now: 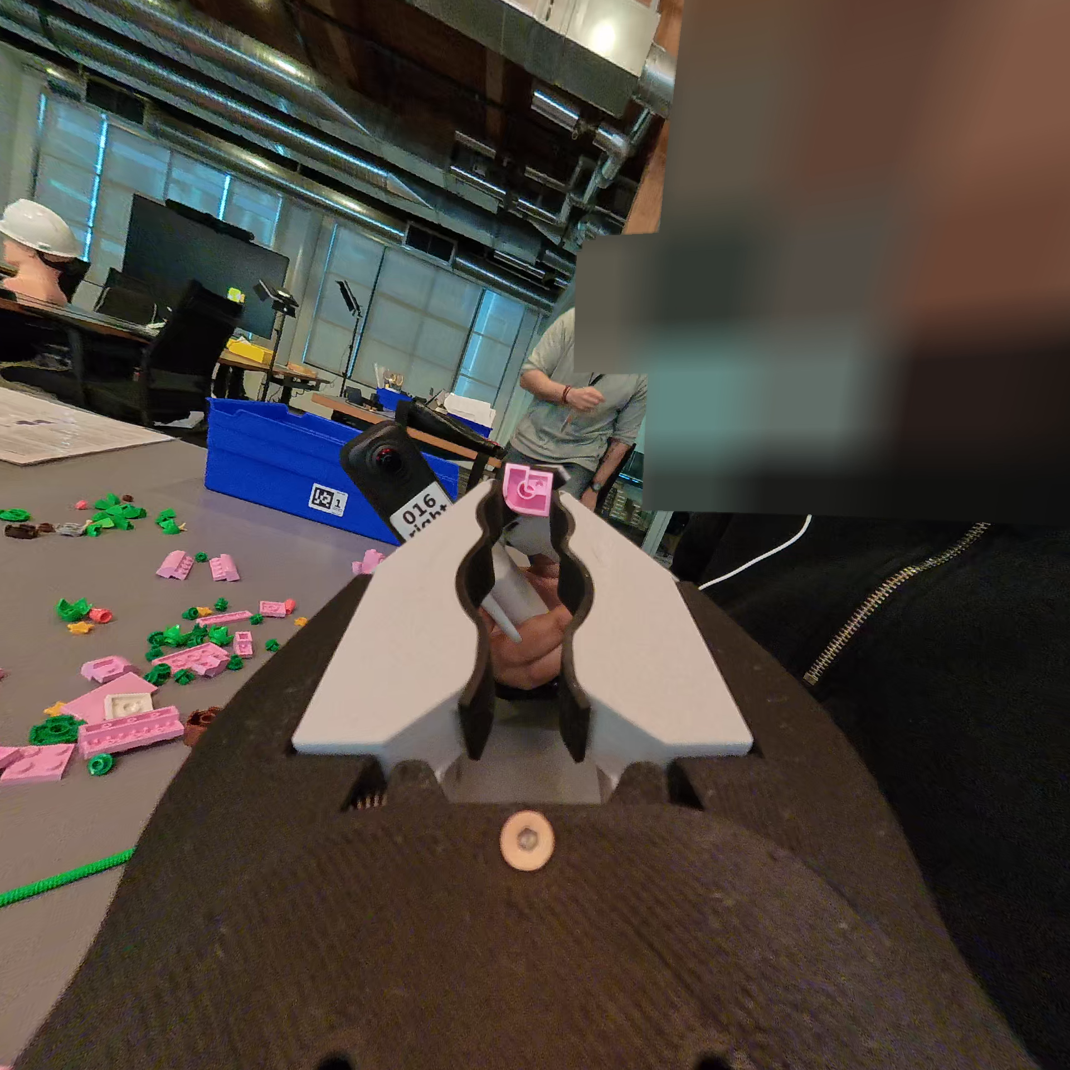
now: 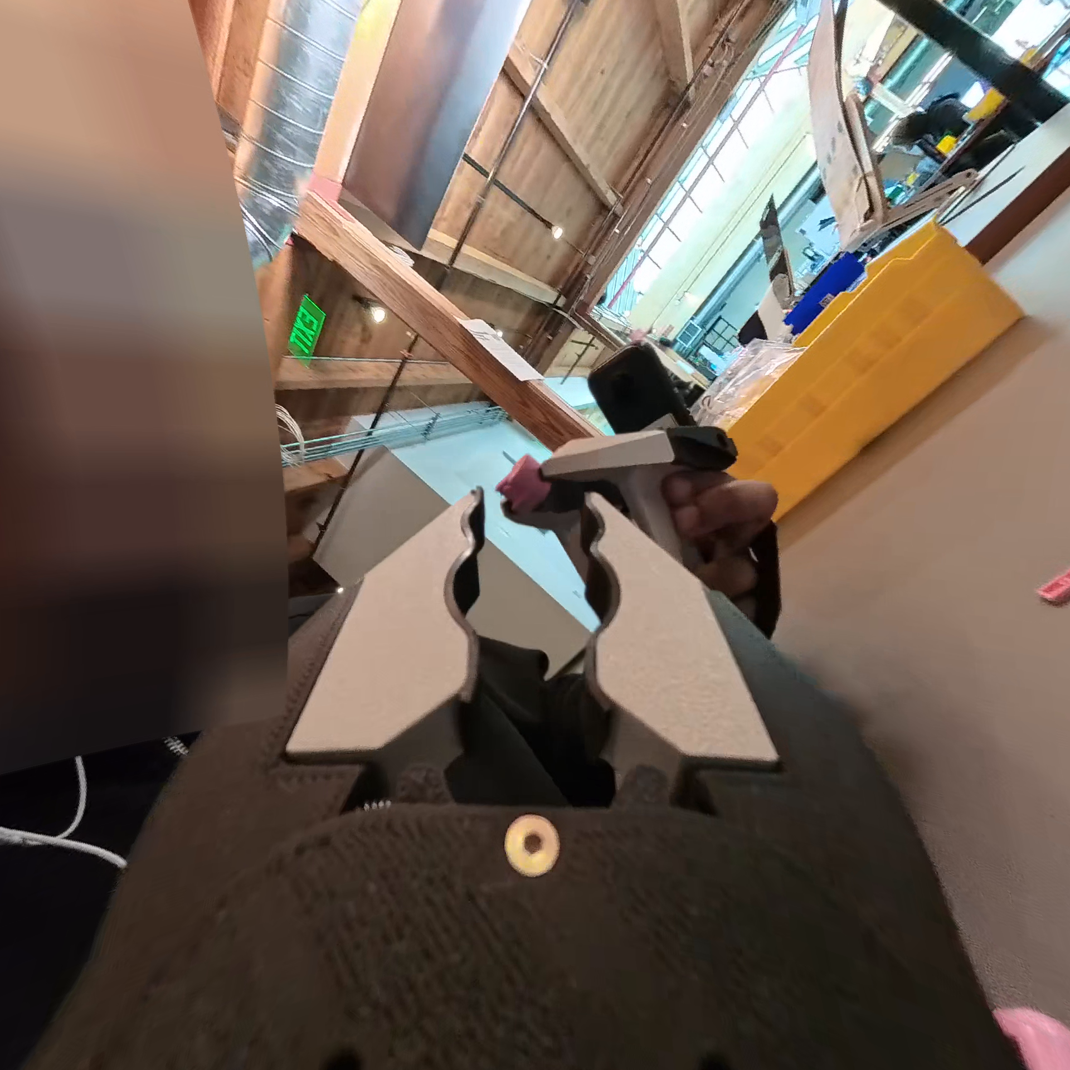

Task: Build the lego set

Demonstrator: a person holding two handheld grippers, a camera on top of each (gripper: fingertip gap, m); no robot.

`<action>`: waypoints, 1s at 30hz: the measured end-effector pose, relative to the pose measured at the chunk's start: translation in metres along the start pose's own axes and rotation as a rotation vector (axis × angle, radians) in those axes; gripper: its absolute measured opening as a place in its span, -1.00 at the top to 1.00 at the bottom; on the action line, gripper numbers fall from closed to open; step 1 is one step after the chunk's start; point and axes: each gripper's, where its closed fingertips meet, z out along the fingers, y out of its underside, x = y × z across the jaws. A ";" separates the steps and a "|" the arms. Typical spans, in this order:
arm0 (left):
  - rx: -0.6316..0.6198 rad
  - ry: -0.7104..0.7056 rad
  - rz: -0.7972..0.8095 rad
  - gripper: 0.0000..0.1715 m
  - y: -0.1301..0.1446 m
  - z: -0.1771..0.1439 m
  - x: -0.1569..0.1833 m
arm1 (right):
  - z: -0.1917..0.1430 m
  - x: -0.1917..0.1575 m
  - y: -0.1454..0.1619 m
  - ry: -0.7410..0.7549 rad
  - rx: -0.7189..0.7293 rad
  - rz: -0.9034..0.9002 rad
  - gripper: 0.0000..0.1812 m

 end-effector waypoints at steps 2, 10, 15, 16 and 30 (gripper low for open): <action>-0.012 -0.009 0.002 0.84 0.003 0.002 -0.001 | -0.001 -0.001 -0.001 -0.015 0.009 0.005 0.74; -0.035 -0.038 0.021 0.84 0.007 0.003 -0.004 | -0.004 0.000 -0.002 0.005 0.003 -0.016 0.84; -0.123 -0.153 0.089 0.68 0.021 0.003 -0.017 | -0.025 -0.004 -0.014 0.080 0.017 -0.047 0.85; -0.149 -0.176 0.113 0.65 0.024 0.004 -0.020 | -0.032 -0.002 -0.015 0.134 0.005 -0.074 0.85; -0.981 -0.437 0.287 0.40 0.157 0.001 -0.063 | -0.153 0.084 0.052 1.054 -0.687 -0.251 0.84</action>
